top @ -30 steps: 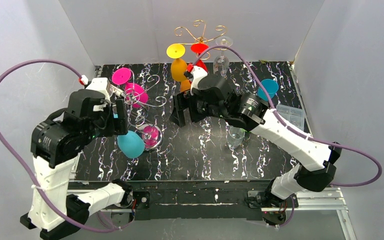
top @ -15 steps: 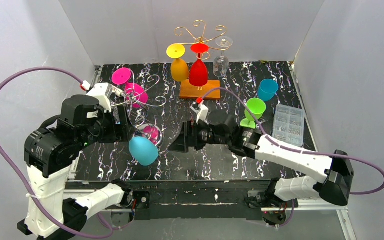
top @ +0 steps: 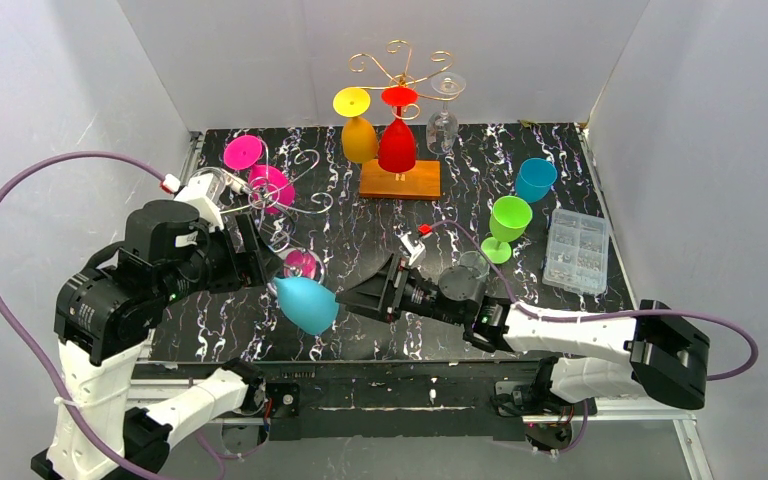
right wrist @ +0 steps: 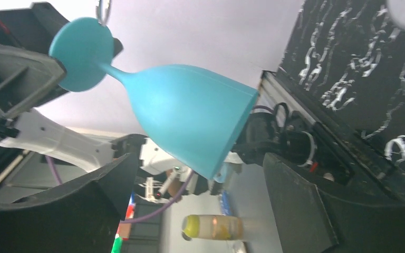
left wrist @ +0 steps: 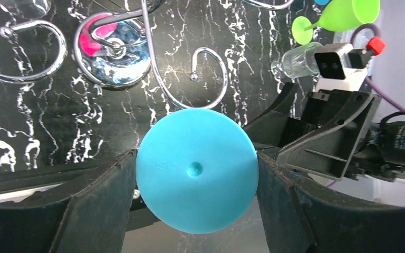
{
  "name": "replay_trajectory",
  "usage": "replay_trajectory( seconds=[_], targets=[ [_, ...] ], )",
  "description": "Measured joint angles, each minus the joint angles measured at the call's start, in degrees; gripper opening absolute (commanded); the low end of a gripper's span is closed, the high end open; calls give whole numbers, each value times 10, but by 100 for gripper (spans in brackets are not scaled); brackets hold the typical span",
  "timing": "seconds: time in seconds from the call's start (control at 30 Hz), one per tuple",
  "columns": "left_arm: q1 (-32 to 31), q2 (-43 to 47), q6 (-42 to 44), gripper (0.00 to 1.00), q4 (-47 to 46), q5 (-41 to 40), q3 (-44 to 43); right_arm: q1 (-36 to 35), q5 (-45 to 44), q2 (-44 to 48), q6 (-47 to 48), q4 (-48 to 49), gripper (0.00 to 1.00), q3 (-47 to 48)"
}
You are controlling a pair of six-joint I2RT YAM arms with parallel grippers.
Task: Take the wine glass off the wine glass rack
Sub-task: Place the wine glass at the center of the board.
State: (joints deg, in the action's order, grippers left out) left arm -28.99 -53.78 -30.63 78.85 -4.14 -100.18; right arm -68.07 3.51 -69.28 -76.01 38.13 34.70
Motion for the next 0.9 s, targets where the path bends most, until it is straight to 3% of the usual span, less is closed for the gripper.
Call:
replay_trajectory(
  seconds=[0.37,0.47,0.5,0.53,0.6,0.67,0.73,0.87,0.9],
  targets=[
    [0,26,-67,48,-52,27,35,-8,-25,-25,-80,125,98,-5],
    [0,43,-91,48,-71,34,52,-10,-21,-29,-98,149,93,-3],
    [0,54,-104,48,-82,38,61,-11,-19,-29,-105,157,82,2],
    [0,75,-123,53,-103,49,80,-13,-18,-29,-116,176,47,16],
    [0,100,-145,68,-143,66,111,-14,-16,-29,-117,173,1,30],
    [1,118,-160,97,-172,76,139,-14,-17,-23,-120,173,1,77],
    [-1,110,-155,98,-197,97,140,-17,-24,6,-82,94,1,116],
    [-1,85,-113,98,-181,89,74,0,-134,92,103,-396,1,291],
    [-1,82,-106,98,-179,84,62,2,-151,94,122,-444,1,334]
  ],
)
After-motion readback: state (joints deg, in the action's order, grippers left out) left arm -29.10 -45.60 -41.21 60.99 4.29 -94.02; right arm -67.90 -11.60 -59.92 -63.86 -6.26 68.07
